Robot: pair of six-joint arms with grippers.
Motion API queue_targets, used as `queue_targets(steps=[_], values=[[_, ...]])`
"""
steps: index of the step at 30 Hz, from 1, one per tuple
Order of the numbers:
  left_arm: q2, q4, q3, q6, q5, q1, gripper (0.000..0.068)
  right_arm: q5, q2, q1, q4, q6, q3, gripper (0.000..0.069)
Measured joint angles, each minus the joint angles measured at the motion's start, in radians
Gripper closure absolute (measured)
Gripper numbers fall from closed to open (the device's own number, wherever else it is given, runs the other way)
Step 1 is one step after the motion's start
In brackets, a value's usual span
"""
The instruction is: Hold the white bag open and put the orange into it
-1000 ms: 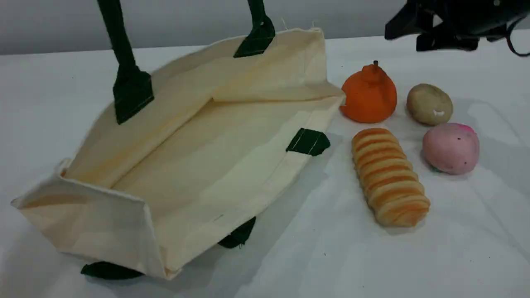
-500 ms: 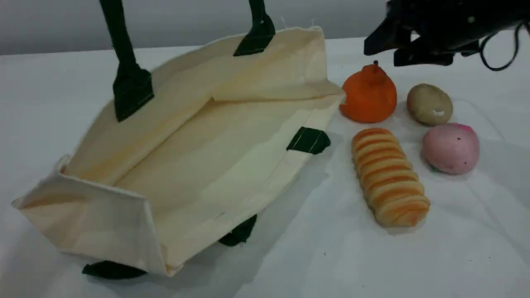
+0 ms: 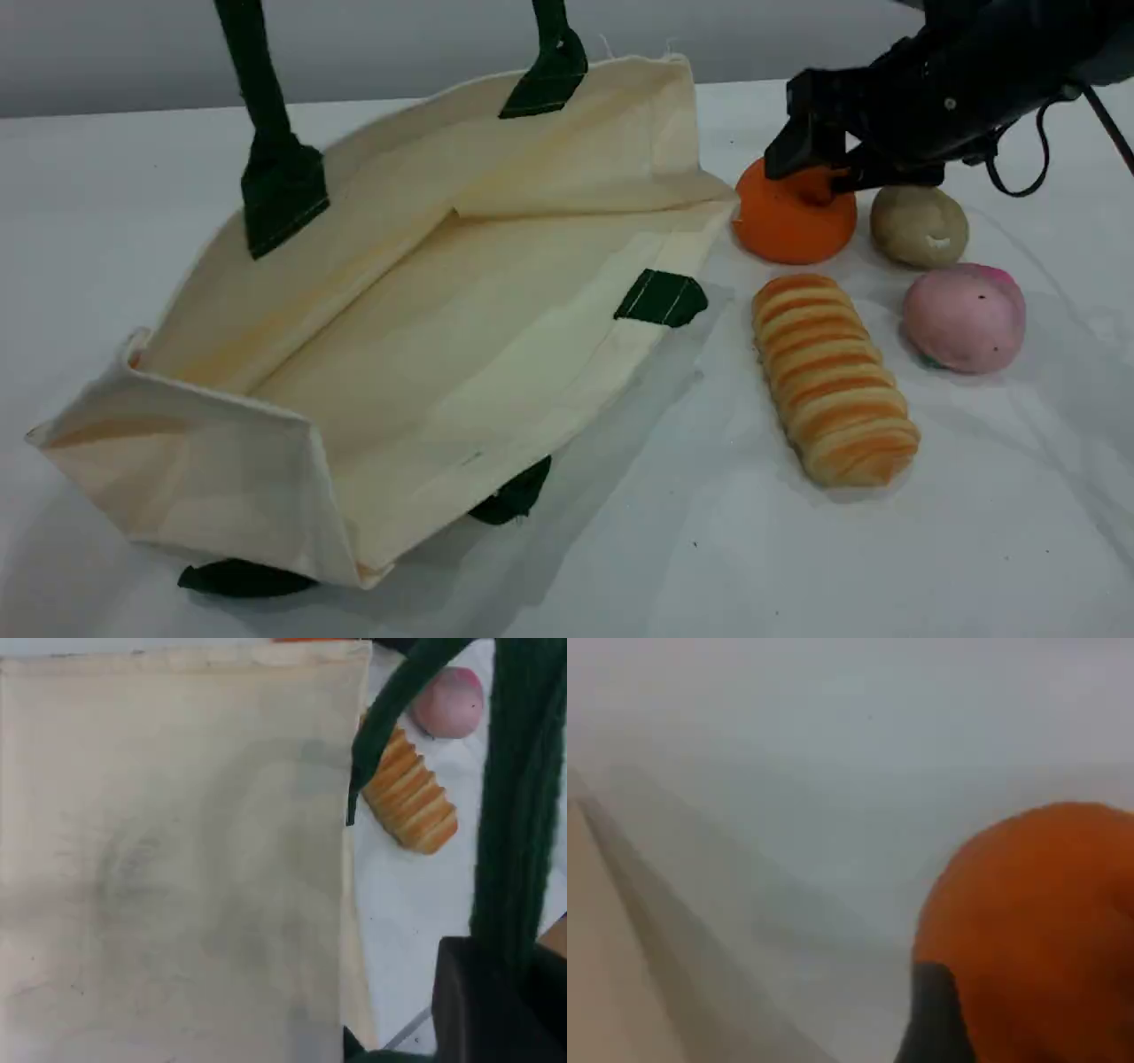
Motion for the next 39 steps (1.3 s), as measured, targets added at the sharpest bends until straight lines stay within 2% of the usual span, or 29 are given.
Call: queue_targets(steps=[7,10,14,20,22,31,36,39], values=[[0.000,-0.001,0.000,-0.001,0.000,0.000,0.0608,-0.002,0.015,0.000,0.000,0.000,0.001,0.0219],[0.000,-0.007,0.000,0.000,0.000,0.000,0.0608,-0.002,0.030,0.000,0.000,0.000,-0.001,0.0251],[0.000,-0.021,0.000,0.002,0.000,0.000,0.0608,-0.008,0.043,0.000,0.000,0.000,-0.010,0.0363],[0.000,-0.021,0.000,0.002,-0.001,0.000,0.0608,0.020,0.043,0.000,0.000,0.001,-0.028,0.0608],[0.000,-0.020,0.000,0.003,-0.004,0.000,0.0608,0.032,0.039,0.000,-0.001,0.001,-0.029,0.0652],[0.000,-0.015,0.000,0.008,-0.015,0.000,0.0608,0.018,-0.108,-0.003,-0.042,0.001,-0.028,0.0659],[0.000,-0.013,0.000,0.016,-0.026,0.000,0.0608,0.030,-0.196,-0.003,-0.217,0.033,-0.017,0.0659],[0.000,-0.013,0.000,0.016,-0.026,0.000,0.0608,0.054,-0.242,-0.003,-0.381,0.149,0.018,0.0659]])
